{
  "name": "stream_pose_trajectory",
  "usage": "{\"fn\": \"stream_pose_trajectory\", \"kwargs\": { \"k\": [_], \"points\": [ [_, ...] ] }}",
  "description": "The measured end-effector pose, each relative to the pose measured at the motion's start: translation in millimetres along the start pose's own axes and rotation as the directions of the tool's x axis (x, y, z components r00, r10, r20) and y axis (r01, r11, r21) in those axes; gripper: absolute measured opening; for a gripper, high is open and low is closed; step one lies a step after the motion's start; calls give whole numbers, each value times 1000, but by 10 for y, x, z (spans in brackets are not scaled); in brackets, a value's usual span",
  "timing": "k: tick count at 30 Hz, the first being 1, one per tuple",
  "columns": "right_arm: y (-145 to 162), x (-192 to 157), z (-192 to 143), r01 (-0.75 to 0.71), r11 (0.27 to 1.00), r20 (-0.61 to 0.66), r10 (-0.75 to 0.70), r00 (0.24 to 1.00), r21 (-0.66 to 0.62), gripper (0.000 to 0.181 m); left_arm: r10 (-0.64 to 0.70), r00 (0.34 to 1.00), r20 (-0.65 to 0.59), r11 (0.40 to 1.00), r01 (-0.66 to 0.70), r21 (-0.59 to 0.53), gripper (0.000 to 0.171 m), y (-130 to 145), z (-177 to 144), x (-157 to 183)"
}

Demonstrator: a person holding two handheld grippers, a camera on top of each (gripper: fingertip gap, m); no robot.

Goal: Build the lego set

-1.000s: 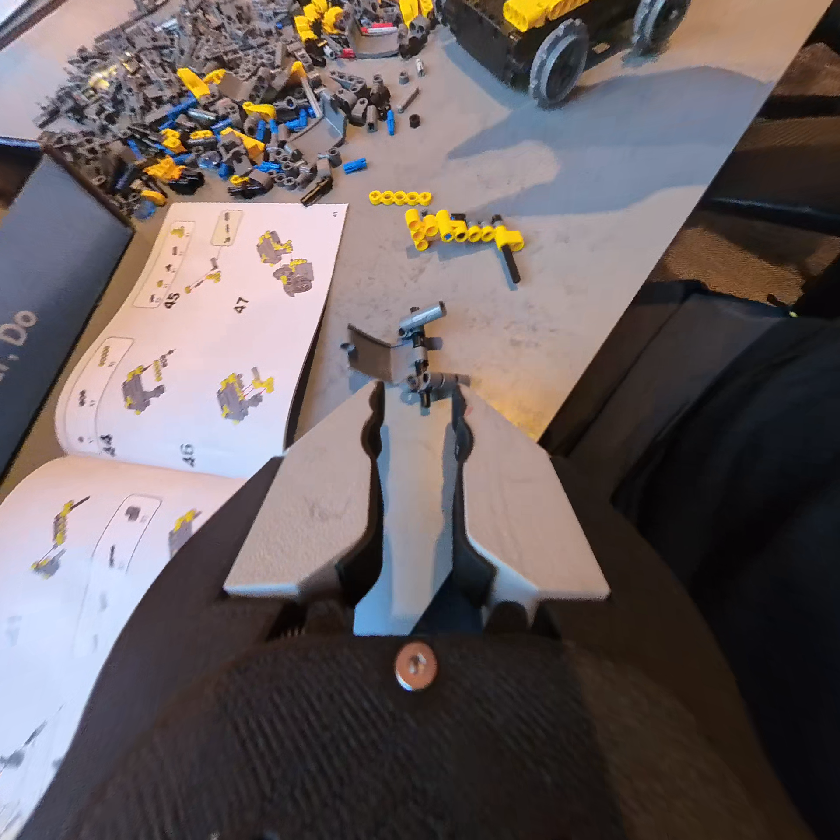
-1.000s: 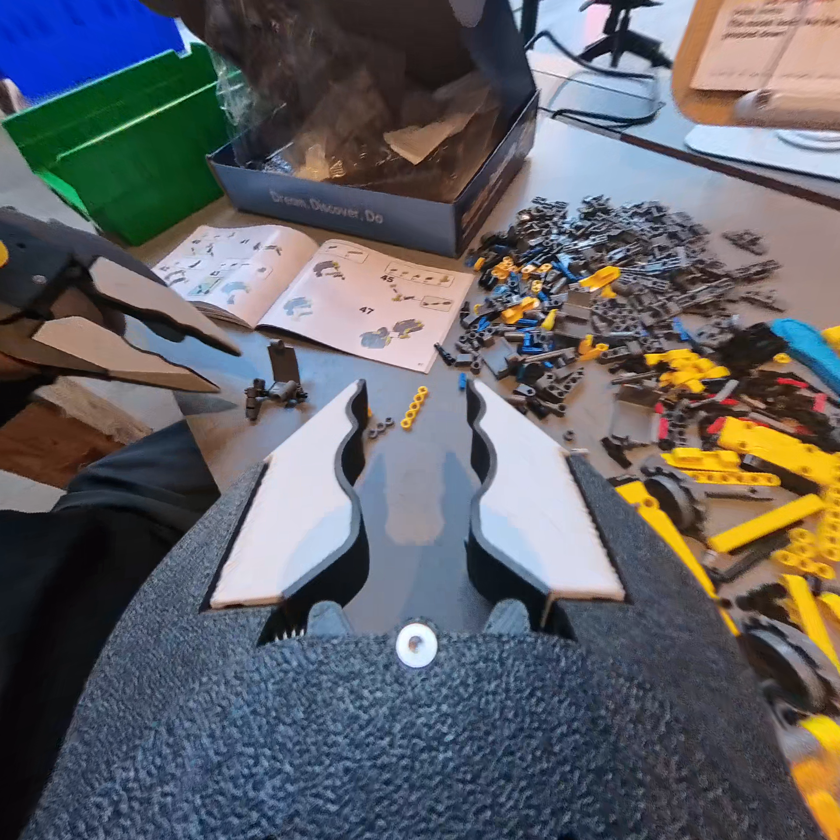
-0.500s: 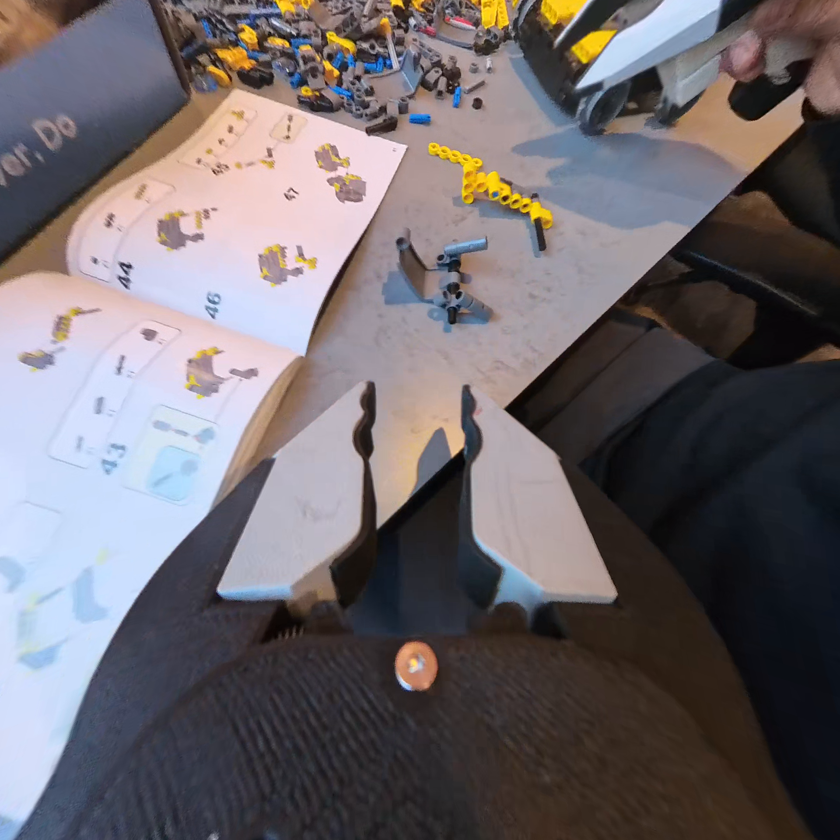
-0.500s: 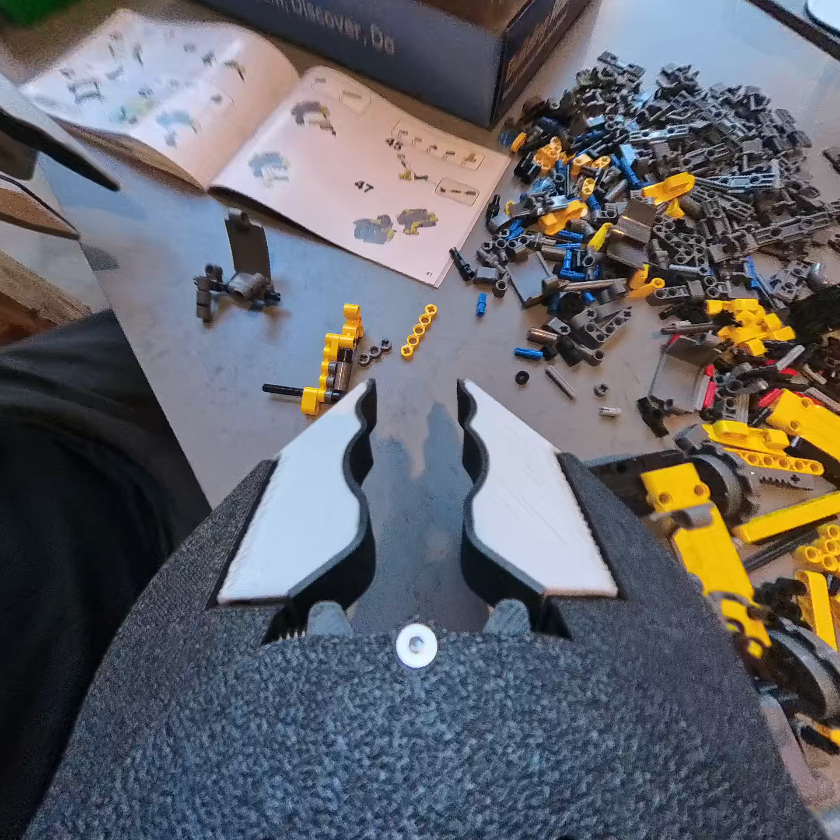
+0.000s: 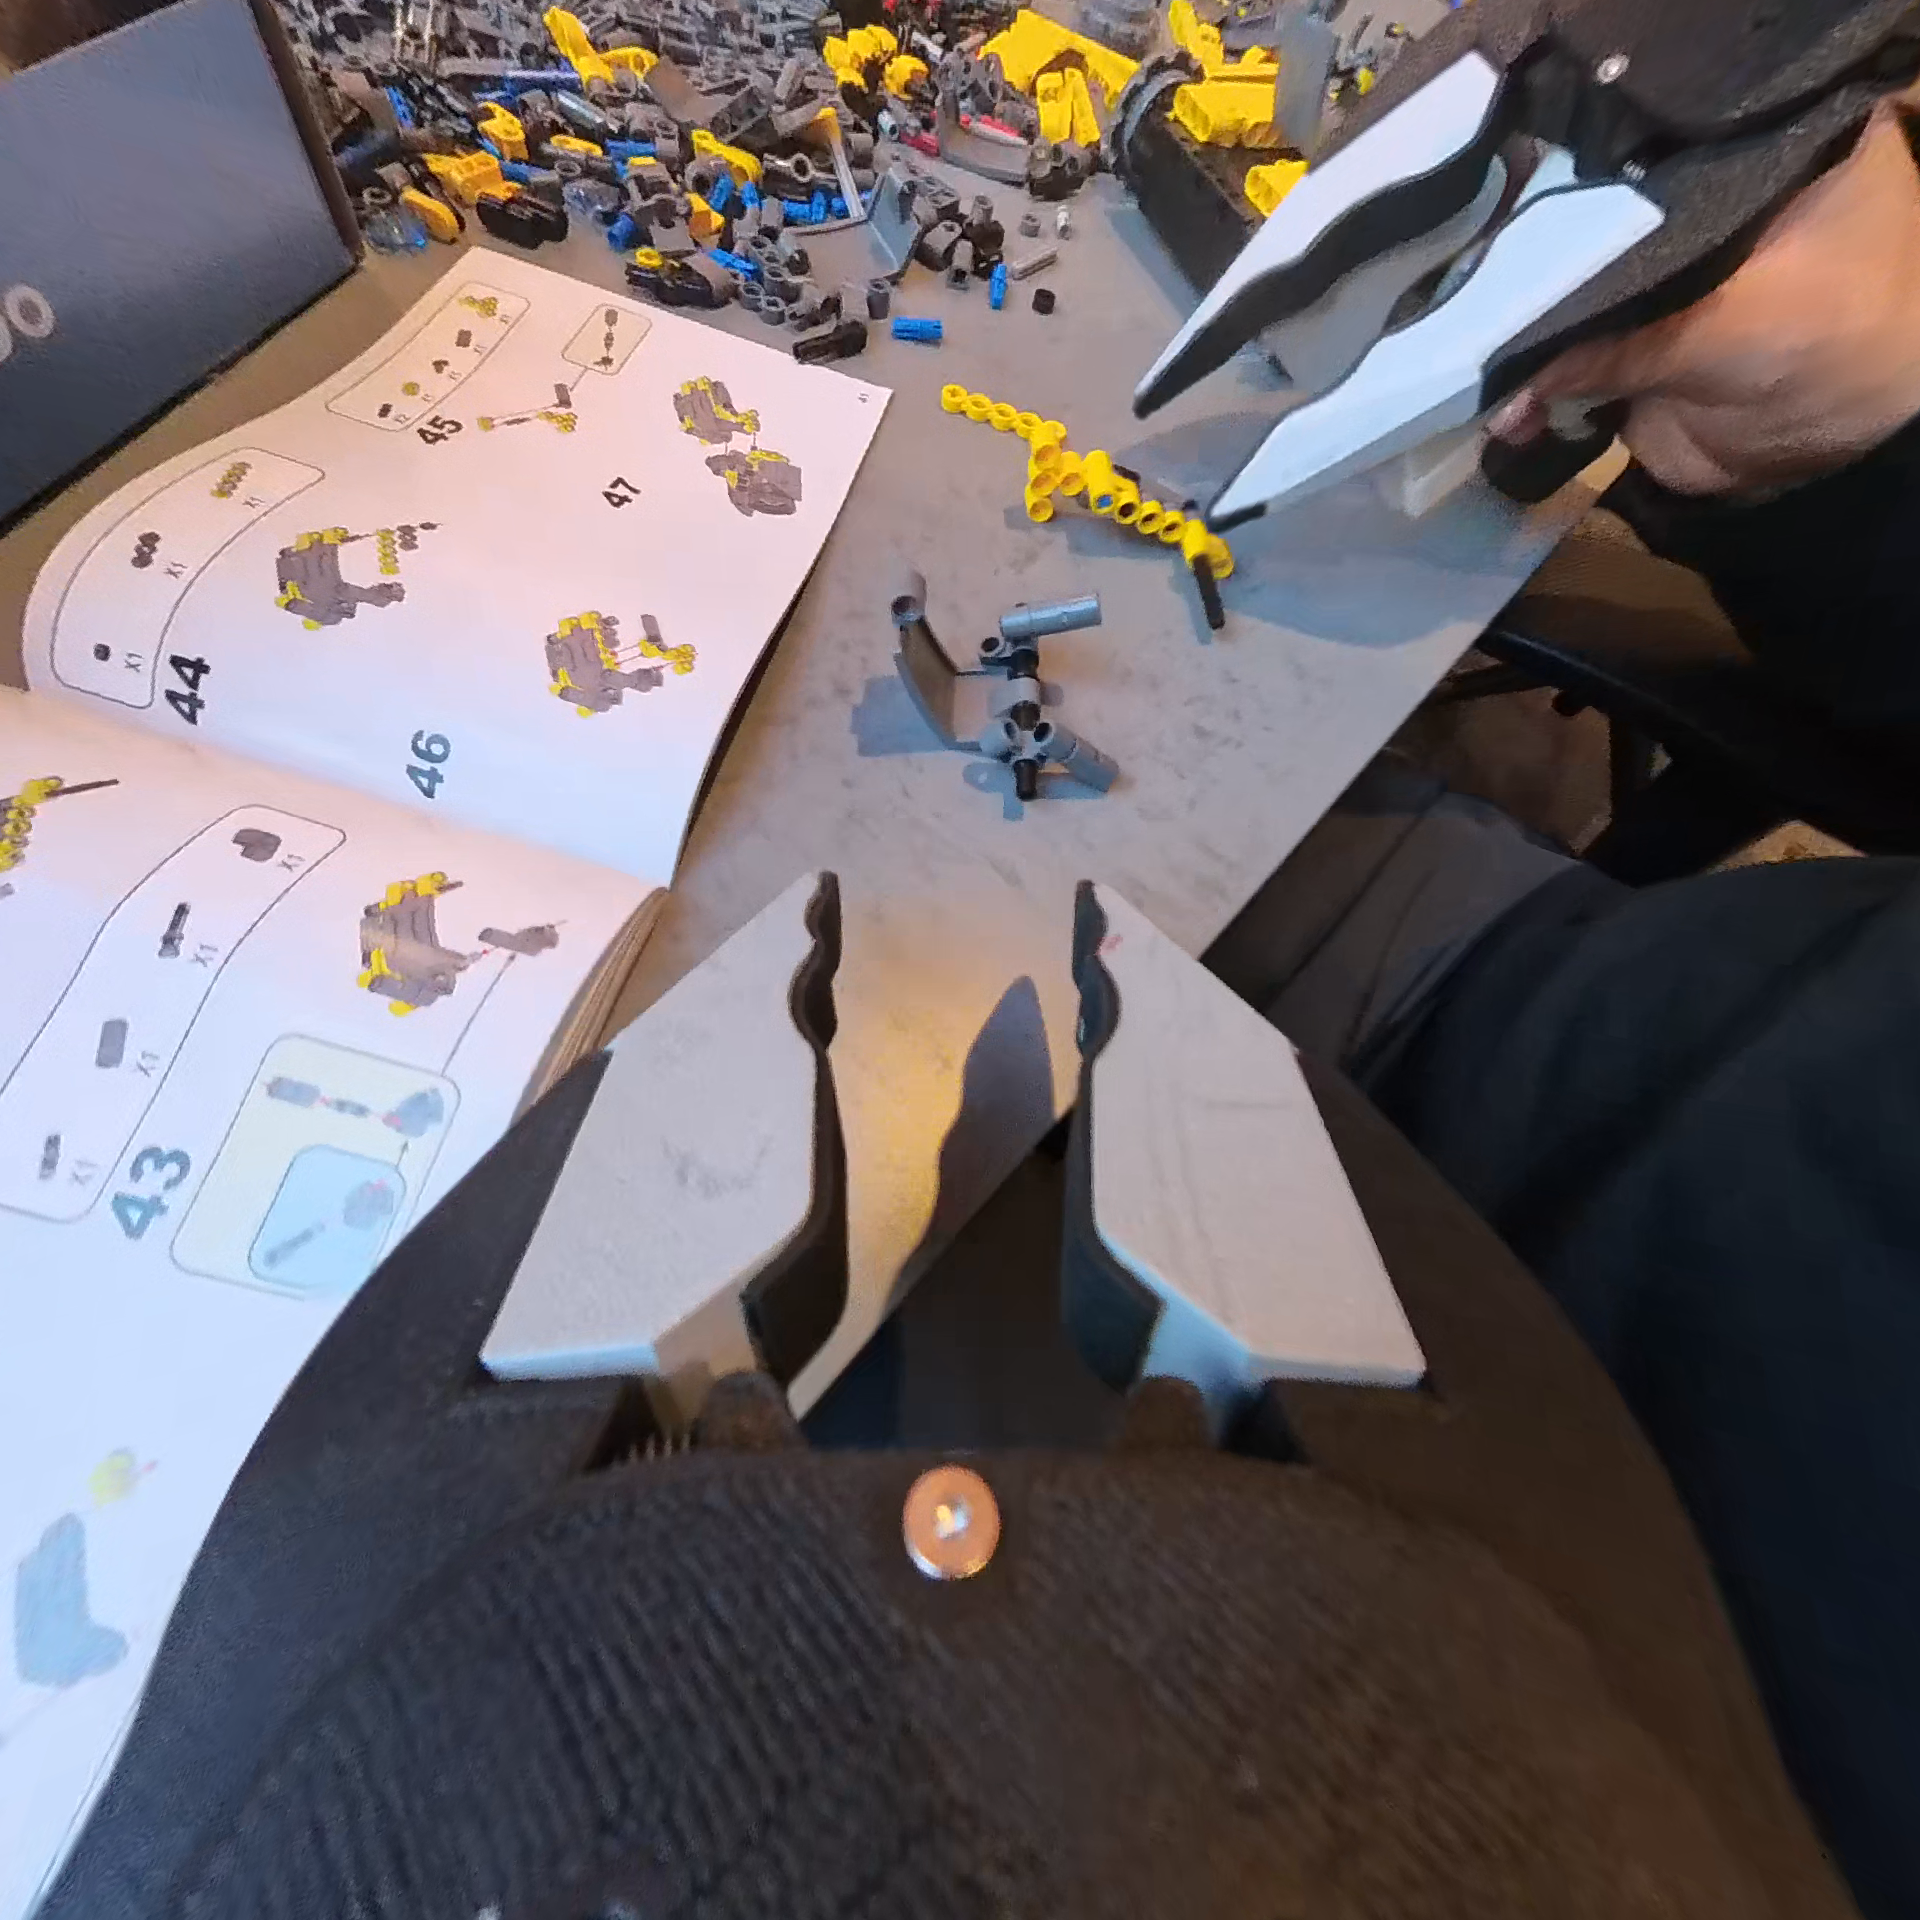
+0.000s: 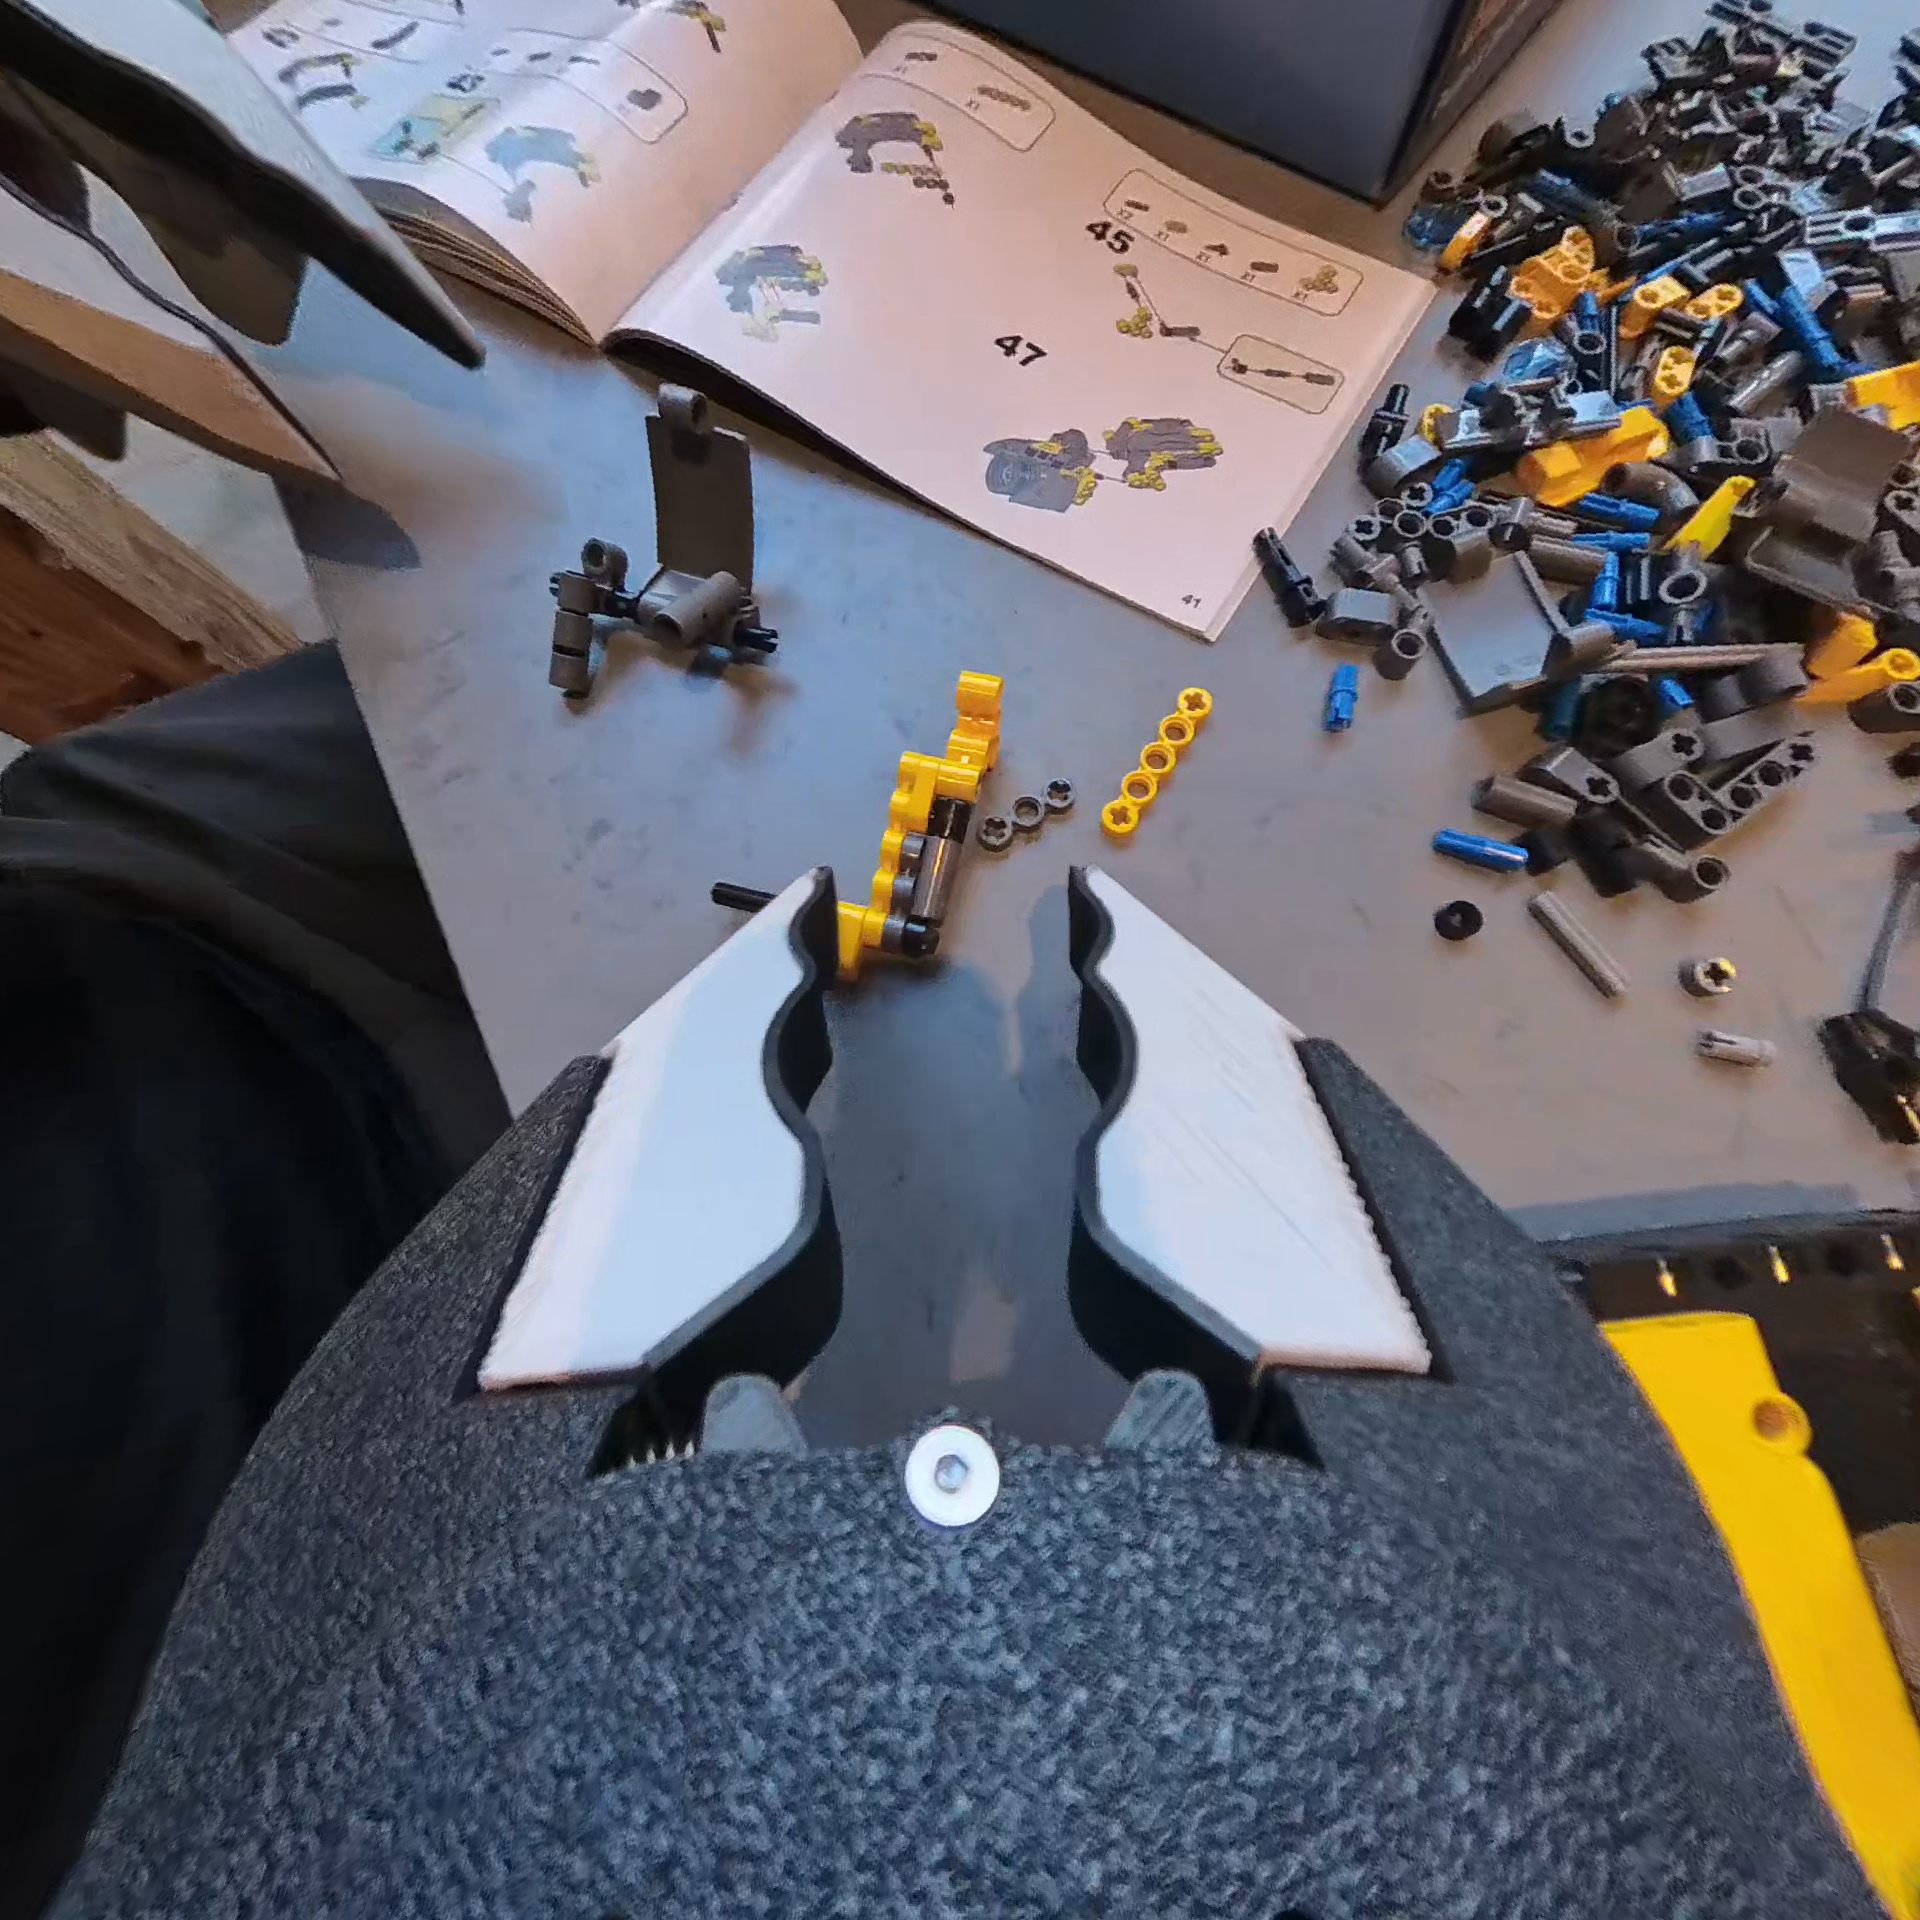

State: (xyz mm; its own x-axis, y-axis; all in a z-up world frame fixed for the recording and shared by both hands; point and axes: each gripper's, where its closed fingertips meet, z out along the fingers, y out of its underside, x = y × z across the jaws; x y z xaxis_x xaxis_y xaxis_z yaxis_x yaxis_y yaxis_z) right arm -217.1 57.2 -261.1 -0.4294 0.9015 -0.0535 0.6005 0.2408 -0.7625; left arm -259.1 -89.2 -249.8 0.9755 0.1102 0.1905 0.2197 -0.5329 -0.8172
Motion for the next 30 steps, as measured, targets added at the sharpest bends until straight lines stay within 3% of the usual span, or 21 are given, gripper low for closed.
{"fn": "stream_pose_trajectory", "kwargs": {
  "k": [6, 9, 12, 14, 18, 22, 25, 30],
  "points": [
    [3, -38, 115, -16, 999, 45, 17, 999, -31, 41, 0, 999, -40, 1000, 0, -14, 39, -158, 222, 15],
    [25, -132, 163, -17, 998, 119, 24, 993, -65, 23, 0, 998, -62, 999, -3, -39, 37, -240, 356, -25],
    [29, -157, 186, -23, 996, 148, 35, 988, -84, 18, -2, 997, -83, 996, -5, -89, 25, -256, 498, -49],
    [18, -156, 192, -41, 996, 157, 54, 986, -84, 19, 9, 995, -99, 991, -22, -133, 6, -239, 577, -47],
    [-12, -150, 170, -49, 997, 174, 58, 983, -57, 34, 146, 988, -52, 980, -151, -125, 2, -309, 626, -83],
    [-123, -62, 63, -54, 998, 169, 47, 985, 39, 34, 309, 950, 33, 946, -304, -111, 4, -331, 618, -107],
    [-205, -65, -14, -82, 990, 211, 56, 976, 113, 38, 249, 968, 21, 959, -244, -142, 11, -252, 634, -100],
    [-259, -92, -82, 0, 982, 153, -30, 988, 190, 43, 174, 970, 171, 984, -162, -79, 34, -289, 479, -211]
  ]
}}
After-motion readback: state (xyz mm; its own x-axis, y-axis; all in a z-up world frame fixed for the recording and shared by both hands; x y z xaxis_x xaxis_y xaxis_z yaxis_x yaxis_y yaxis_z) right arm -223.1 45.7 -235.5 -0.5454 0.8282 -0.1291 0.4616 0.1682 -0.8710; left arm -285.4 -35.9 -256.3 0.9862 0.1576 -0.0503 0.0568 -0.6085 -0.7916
